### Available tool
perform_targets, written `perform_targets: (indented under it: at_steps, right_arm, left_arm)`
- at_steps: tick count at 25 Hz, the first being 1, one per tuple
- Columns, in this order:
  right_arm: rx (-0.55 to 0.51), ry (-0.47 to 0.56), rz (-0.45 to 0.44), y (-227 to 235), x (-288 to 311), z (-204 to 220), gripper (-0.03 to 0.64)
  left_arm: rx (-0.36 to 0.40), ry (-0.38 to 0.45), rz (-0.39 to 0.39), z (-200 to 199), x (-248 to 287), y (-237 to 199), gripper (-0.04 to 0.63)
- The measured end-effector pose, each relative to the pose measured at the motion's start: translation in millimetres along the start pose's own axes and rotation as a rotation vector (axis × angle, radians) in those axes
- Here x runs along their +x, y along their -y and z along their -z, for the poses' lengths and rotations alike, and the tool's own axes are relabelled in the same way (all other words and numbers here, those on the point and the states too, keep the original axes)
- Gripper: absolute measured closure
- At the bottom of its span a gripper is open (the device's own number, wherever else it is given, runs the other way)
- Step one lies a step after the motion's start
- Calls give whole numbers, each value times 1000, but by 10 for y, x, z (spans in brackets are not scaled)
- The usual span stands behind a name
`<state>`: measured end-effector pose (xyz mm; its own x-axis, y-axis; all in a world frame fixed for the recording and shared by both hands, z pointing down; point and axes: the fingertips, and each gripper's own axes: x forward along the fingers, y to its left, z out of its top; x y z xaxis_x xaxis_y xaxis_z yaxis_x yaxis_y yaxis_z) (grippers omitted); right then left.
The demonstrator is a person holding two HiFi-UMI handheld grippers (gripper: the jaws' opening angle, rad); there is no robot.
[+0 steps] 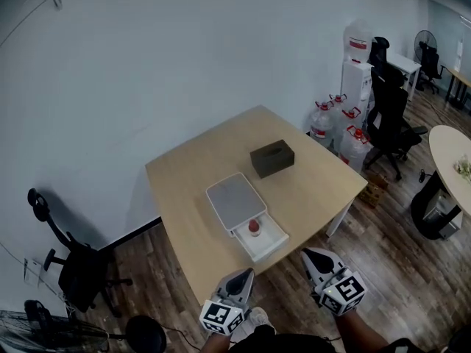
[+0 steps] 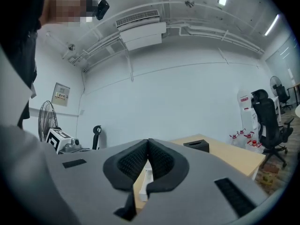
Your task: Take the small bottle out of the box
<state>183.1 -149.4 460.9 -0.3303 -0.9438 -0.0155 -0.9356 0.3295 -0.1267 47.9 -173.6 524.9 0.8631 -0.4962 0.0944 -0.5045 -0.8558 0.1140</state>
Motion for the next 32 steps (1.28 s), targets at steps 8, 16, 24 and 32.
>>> perform_targets:
  at_steps: [8,16,24,32]
  right_arm:
    - [51,-24,-10,-14,818,99,604]
    - [19,-117,-24,-49,1361,348,604]
    - [-50,-248,-93,64,1649,791,596]
    - [-94,-409,-186,172,1947,1299,407]
  left_arm:
    - [-32,1,-25,-24,4,-822,583]
    - [-53,20,-54,-55,-14,-1394,583]
    - [-100,-9,-139,135,58,-1571,583]
    - [-140,5,-248,123,-2,-1694,583]
